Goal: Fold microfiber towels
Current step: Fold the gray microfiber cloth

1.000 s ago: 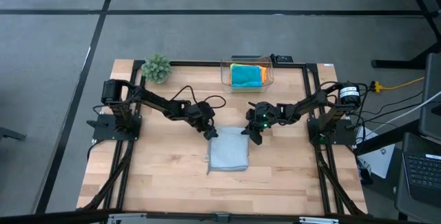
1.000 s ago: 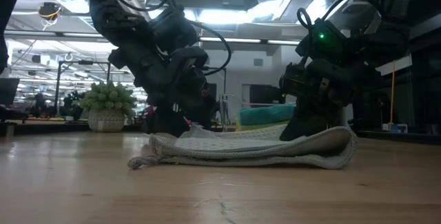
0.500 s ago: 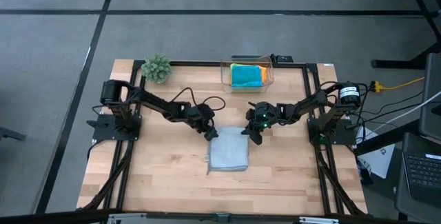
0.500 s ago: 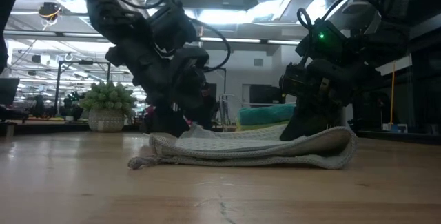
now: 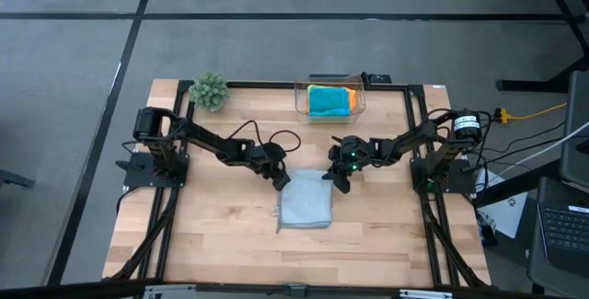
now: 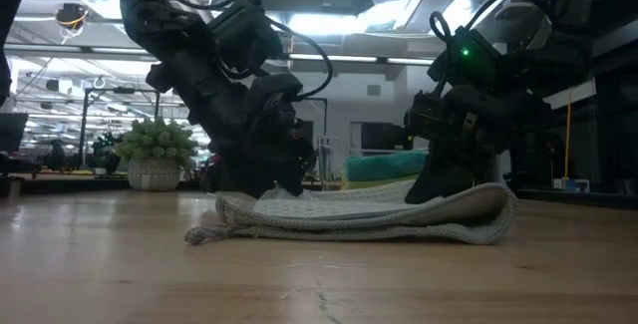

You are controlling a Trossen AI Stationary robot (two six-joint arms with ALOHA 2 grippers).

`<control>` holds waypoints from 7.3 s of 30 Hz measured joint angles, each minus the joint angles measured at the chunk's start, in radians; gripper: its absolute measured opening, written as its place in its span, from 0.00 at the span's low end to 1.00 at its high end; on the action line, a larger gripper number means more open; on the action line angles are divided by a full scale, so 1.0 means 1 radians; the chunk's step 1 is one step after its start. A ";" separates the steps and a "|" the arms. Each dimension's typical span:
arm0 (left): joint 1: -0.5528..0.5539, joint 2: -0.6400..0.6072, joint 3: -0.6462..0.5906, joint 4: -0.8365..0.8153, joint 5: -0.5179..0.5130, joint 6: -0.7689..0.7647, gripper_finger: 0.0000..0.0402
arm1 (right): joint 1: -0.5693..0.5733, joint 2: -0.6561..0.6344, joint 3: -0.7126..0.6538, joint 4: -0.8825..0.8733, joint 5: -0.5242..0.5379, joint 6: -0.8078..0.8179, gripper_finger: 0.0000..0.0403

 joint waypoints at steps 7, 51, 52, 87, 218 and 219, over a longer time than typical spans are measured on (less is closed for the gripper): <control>0.000 0.001 -0.001 -0.006 -0.037 0.062 0.10 | 0.000 0.000 0.000 0.000 0.000 0.001 0.06; -0.181 -0.046 0.059 -0.002 -0.523 0.450 0.00 | 0.113 -0.162 -0.001 0.076 0.108 -0.183 0.05; -0.192 -0.046 0.071 -0.002 -0.539 0.464 0.00 | 0.124 -0.162 -0.001 0.074 0.120 -0.184 0.05; -0.457 -0.048 0.264 -0.420 -0.790 0.448 0.00 | 0.492 -0.120 0.237 -0.210 0.417 -0.150 0.04; -0.704 0.180 0.265 -0.069 -0.560 0.331 0.35 | 0.748 0.224 1.039 -1.121 0.827 0.108 0.38; -0.703 0.180 0.265 -0.072 -0.563 0.316 0.35 | 0.753 0.223 1.060 -1.149 0.848 0.111 0.38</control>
